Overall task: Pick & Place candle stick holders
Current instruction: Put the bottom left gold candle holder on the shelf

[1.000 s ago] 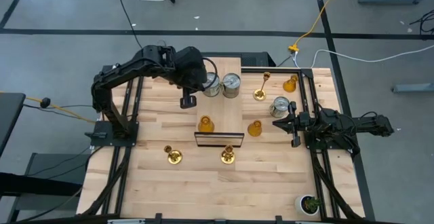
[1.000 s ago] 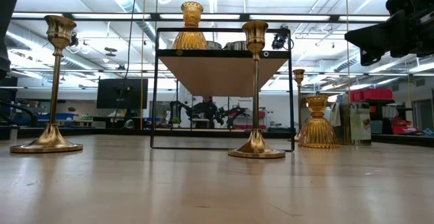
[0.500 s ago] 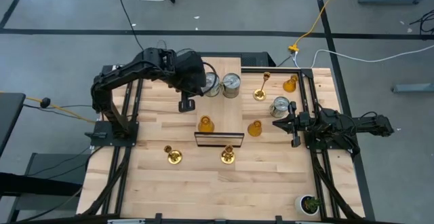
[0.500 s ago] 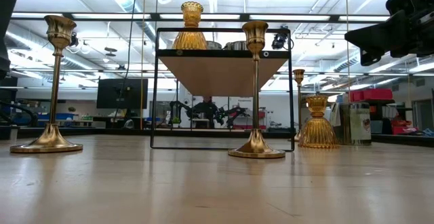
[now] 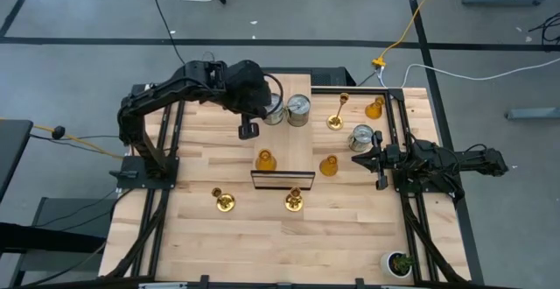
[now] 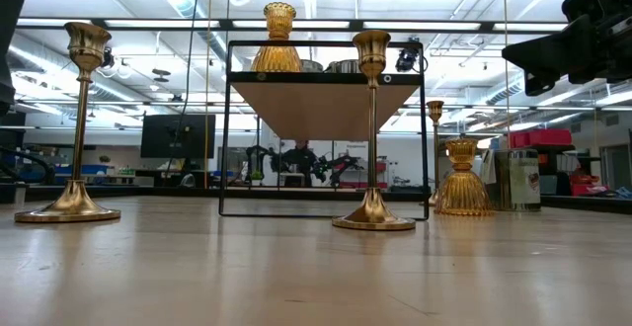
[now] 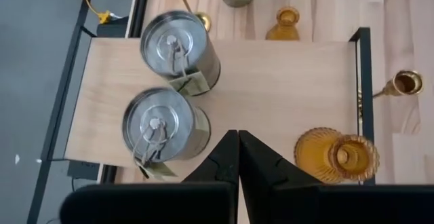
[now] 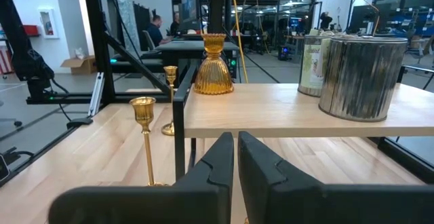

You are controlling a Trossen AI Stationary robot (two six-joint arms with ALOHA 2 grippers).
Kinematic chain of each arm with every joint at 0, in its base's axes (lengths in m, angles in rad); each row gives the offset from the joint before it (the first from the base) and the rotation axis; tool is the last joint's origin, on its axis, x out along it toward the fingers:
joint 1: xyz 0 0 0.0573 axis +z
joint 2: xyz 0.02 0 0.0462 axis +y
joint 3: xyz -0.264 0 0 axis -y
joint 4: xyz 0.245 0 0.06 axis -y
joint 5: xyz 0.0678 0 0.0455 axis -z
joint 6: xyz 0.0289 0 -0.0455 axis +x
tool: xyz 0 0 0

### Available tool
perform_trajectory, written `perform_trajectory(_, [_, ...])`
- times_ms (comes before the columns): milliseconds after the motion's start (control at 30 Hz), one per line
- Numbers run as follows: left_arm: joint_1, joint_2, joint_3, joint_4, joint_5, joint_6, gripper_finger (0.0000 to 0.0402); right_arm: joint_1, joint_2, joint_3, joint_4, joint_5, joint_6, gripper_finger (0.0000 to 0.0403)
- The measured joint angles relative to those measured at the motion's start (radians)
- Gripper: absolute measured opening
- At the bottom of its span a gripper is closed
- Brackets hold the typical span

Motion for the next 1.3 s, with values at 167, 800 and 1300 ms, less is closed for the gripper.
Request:
perform_trajectory(167, [0.000,0.000,0.000,0.049,0.009,0.003,0.0016,0.000,0.000,0.000,0.000,0.000,0.000,0.0027])
perform_trajectory(800, [0.000,0.000,0.000,0.090,0.011,0.004,0.0013,0.000,0.000,0.000,0.000,0.000,0.000,0.0027])
perform_trajectory(1300, [0.000,0.000,0.000,0.093,0.011,0.003,0.0011,0.000,0.000,0.000,0.000,0.000,0.000,0.0027])
